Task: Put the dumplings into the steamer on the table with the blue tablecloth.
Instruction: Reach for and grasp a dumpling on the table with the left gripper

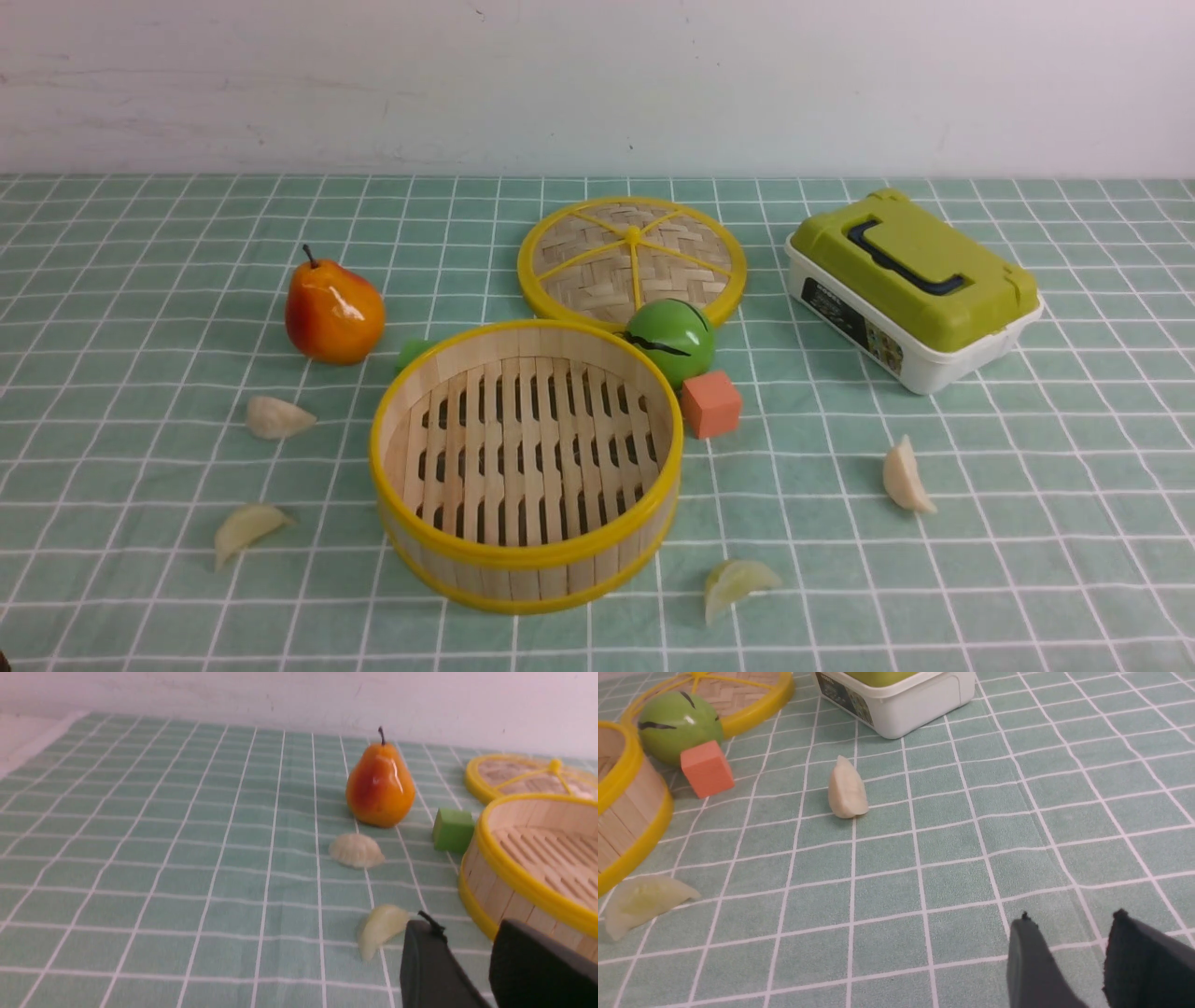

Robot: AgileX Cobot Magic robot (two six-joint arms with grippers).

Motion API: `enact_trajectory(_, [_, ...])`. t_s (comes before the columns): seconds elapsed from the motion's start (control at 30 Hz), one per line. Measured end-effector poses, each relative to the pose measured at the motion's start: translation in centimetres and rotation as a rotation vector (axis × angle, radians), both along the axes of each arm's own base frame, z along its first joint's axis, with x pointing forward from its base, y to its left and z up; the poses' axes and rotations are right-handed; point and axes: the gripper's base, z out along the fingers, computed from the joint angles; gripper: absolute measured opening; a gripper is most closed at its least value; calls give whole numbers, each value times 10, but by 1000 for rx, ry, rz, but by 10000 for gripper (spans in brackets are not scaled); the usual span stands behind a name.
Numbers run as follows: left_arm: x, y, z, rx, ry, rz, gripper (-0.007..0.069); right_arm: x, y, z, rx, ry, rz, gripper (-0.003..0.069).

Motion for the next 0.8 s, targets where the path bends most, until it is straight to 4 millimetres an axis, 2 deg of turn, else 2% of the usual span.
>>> enact_trajectory(0.17, [0,0,10,-1,-110,-3,204,2,-3,3,-93,-61,-9,239])
enact_trajectory(0.43, [-4,-1,32,-1,-360,-11,211,3,0,43,-331,-514,23,239])
enact_trajectory(0.57, [-7,-1,42,-59,-475,-23,216,-3,6,60,-310,-720,51,239])
enact_trajectory(0.63, [-10,-1,49,-216,-556,-54,216,-9,10,72,-260,-867,79,239])
enact_trajectory(0.67, [-11,-1,50,-228,-562,-57,216,-9,10,72,-260,-875,80,239])
enact_trajectory(0.73, [-14,0,55,-395,-622,-103,216,-12,11,77,-228,-935,97,239])
enact_trajectory(0.8, [-16,0,64,-477,-632,-127,202,-14,12,82,-210,-960,100,239])
